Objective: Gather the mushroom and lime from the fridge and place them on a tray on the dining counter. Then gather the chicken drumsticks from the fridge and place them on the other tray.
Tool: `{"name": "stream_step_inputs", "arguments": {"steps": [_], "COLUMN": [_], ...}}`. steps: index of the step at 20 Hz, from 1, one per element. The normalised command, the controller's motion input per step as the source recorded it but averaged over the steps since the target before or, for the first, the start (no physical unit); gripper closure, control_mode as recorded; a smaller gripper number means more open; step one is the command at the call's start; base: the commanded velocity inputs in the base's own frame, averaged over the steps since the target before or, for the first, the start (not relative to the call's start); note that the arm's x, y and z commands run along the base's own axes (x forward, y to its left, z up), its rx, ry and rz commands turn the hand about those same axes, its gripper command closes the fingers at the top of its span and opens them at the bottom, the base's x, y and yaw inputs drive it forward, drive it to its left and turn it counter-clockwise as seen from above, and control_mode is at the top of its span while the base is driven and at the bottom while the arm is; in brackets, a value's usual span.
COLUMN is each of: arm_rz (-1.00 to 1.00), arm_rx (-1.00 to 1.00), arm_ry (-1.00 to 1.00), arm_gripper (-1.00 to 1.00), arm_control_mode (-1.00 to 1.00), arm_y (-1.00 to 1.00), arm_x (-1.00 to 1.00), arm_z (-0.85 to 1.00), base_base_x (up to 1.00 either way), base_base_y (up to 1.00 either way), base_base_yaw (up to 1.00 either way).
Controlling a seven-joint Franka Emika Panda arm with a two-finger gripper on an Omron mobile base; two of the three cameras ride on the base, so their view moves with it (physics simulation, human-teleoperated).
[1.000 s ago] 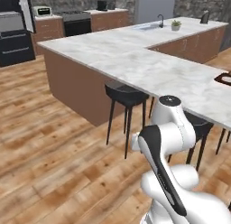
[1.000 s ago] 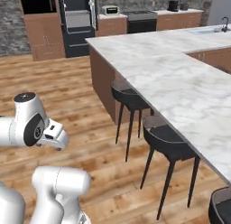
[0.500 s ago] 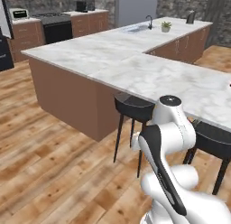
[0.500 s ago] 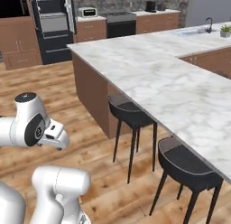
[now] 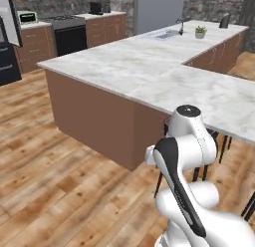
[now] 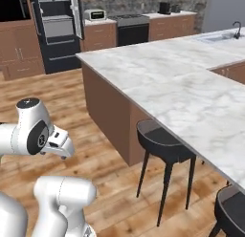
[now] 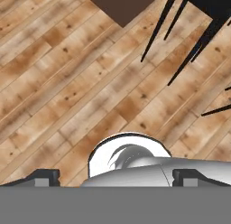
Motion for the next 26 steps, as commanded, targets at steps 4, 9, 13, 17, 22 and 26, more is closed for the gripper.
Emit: {"name": "stream_step_inputs", "arguments": {"steps": [4,9,13,17,22,26], "arm_rz": [0.00,0.00,0.00,0.00,0.00,0.00], "arm_rx": [0.00,0.00,0.00,0.00,0.00,0.00], "arm_ry": [0.00,0.00,0.00,0.00,0.00,0.00], "arm_gripper": [-1.00,-1.00,-1.00,-1.00,-1.00,-1.00], "arm_control_mode": [1.00,1.00,1.00,1.00,1.00,1.00], "arm_y": [0.00,0.00,0.00,0.00,0.00,0.00], "arm_x": [0.00,0.00,0.00,0.00,0.00,0.00], "arm_z": [0.00,0.00,0.00,0.00,0.00,0.00], "base_base_x": [1.00,1.00,1.00,1.00,1.00,1.00], "base_base_y": [1.00,1.00,1.00,1.00,1.00,1.00], "base_base_yaw": [-0.04,-0.05,-0.05,-0.06,-0.07,-0.08]}}
